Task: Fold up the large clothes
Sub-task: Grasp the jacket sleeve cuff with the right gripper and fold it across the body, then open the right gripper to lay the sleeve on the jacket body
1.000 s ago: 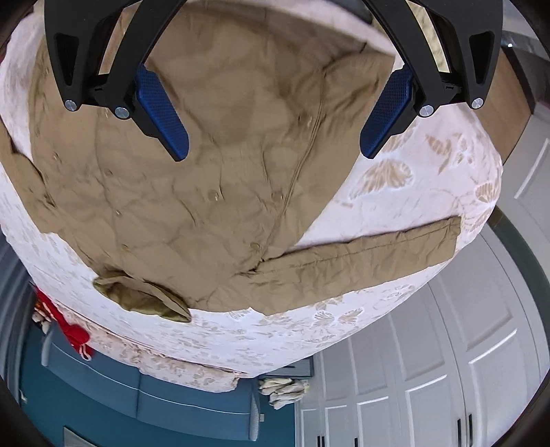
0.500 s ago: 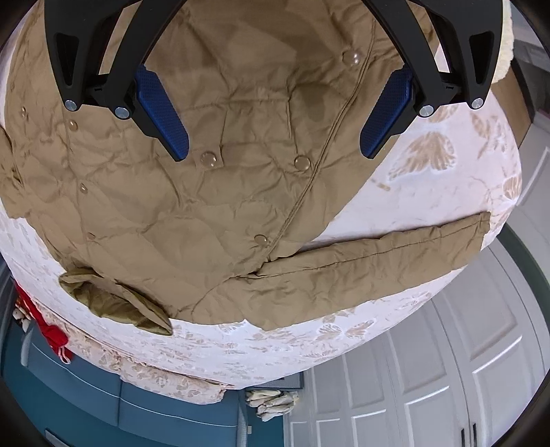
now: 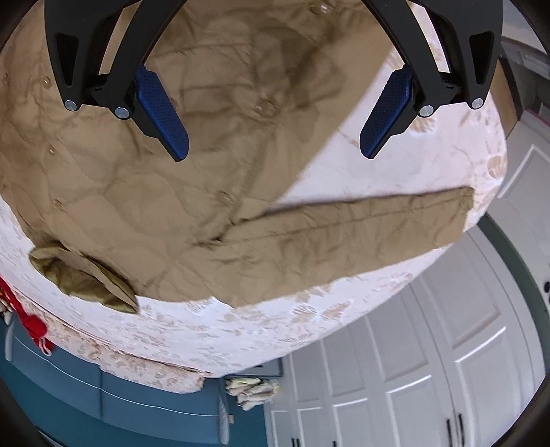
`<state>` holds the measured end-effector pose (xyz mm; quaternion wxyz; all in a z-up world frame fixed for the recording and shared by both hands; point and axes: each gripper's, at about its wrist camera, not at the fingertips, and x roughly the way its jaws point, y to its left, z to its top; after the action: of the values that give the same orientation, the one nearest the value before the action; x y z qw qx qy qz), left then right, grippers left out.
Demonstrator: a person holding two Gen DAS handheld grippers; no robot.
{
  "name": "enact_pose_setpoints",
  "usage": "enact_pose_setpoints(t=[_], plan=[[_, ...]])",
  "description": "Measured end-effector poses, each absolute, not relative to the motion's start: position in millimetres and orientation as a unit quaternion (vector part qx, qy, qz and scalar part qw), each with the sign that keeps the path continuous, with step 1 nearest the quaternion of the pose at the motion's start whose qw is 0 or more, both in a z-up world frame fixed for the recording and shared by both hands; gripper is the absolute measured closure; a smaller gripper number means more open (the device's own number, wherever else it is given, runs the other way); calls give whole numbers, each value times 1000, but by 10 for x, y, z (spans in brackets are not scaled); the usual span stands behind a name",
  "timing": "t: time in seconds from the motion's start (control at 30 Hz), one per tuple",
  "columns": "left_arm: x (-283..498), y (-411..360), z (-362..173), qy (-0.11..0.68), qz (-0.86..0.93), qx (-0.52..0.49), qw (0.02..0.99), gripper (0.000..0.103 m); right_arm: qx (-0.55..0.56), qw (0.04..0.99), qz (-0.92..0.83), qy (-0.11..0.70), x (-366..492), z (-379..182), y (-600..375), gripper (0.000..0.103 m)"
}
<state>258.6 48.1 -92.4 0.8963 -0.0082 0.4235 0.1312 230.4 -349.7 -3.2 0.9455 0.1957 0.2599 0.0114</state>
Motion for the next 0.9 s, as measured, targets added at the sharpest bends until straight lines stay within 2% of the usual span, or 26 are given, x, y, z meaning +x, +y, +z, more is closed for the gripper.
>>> enact_pose_setpoints(t=[0.1,0.2,0.27,0.33,0.43,0.73,0.9], plan=[[2610,603,-919,424,152,0,893,5,152,934,102,306,2525,-240,-2558,99],[2635,733,-945,432,161,0,887,5,108,907,167,371,2672,-654,-1808,94],[2653,811,-961,438,157,-5,885,5,91,892,177,405,2654,-916,-1539,69],[2675,855,-959,443,144,-16,885,5,103,884,179,418,2554,-1043,-1492,63],[2724,860,-919,444,107,-51,888,5,151,885,166,408,2326,-1013,-1689,44],[3151,458,-1120,505,0,-184,843,5,312,879,-20,361,1926,-985,-3435,40],[3304,391,-1314,544,-12,-267,795,5,398,847,-76,343,2107,-1260,-4054,40]])
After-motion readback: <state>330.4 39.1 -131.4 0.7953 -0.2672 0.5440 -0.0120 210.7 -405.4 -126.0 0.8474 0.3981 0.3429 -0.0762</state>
